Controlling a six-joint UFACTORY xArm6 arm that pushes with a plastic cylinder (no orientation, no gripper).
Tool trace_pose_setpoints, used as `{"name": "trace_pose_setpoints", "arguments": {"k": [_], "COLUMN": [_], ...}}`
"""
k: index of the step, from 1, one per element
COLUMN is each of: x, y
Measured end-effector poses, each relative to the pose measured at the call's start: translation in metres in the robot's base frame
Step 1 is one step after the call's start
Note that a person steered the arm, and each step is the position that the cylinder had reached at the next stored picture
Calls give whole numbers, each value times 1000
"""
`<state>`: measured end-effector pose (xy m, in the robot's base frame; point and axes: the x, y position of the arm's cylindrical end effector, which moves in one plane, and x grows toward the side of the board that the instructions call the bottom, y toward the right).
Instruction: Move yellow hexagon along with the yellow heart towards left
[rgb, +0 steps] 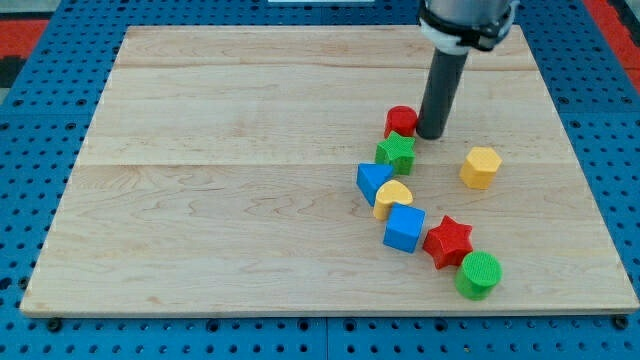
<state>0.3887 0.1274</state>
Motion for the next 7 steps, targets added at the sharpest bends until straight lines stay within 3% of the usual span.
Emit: {"name": "trace_pose_setpoints", "arguments": {"k": [2, 4, 5, 7], "x": [-41, 69, 62, 76], "y": [-14, 51, 51, 139]}}
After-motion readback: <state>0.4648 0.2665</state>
